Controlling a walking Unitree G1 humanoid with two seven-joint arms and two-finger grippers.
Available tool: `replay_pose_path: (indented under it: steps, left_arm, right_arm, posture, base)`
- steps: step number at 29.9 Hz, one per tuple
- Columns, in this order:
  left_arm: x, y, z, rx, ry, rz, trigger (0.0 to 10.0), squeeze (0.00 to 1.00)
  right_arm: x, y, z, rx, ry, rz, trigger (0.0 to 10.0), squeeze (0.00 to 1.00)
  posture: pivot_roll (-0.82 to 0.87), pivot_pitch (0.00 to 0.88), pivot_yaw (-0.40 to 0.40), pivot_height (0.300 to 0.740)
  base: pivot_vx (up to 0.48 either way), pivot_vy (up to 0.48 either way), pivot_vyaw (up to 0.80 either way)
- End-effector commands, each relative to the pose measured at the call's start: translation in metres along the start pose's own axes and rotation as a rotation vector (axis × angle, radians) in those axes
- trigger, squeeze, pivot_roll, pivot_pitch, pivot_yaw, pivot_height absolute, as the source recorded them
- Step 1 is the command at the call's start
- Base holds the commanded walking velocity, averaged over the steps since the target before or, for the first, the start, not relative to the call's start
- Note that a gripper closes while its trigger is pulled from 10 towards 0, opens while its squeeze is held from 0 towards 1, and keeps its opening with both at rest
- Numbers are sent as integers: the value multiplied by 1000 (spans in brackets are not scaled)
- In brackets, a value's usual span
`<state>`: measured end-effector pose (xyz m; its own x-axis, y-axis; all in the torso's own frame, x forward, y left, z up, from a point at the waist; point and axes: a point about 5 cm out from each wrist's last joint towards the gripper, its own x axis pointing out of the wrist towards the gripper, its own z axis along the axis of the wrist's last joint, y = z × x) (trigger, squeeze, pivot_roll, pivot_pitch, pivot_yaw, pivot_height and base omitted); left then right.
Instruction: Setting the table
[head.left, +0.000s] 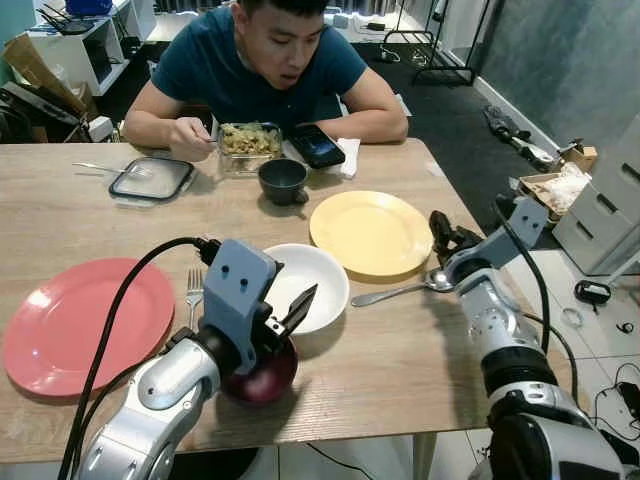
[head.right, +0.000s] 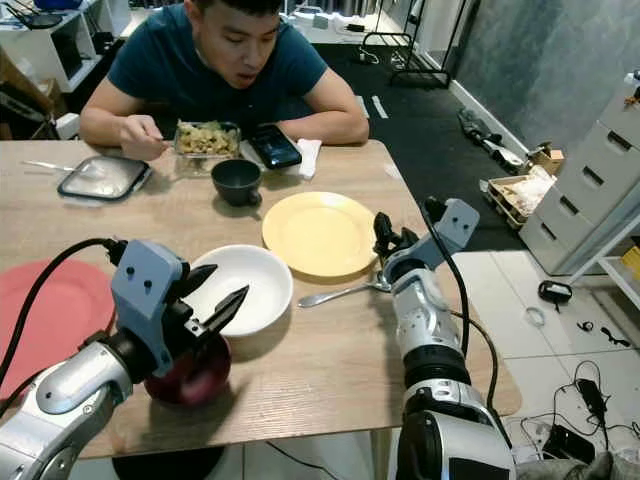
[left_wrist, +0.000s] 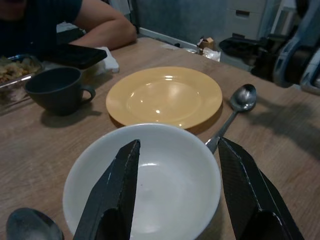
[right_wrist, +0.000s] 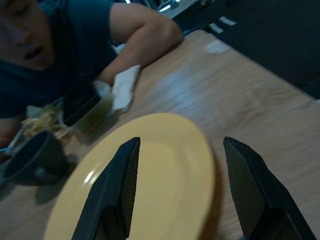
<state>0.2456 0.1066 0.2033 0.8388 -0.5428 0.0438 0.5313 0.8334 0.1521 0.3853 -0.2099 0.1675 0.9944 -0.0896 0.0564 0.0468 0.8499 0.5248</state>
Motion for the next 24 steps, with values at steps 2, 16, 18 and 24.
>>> replay_pose_path:
  steps: [2,16,18,24]
  left_arm:
    - [1,-1,-3,-10,14,-8,10000,0]
    - [10,22,-4,-14,-5,129,10000,0]
    - [12,26,-5,-9,-2,153,10000,0]
    - [18,33,-6,-17,-10,210,10000,0]
  right_arm:
    - [-5,-12,5,15,-38,-39,10000,0]
    - [-81,-18,42,70,-291,76,10000,0]
    - [-91,-15,37,16,-287,95,10000,0]
    - [-102,-8,28,-72,-230,157,10000,0]
  posture:
    - [59,16,51,740]
    - [5,0,78,740]
    - [-14,0,95,740]
    - [-33,0,106,740]
  base:
    - [0,0,0]
    - [0,0,0]
    - [0,0,0]
    - [0,0,0]
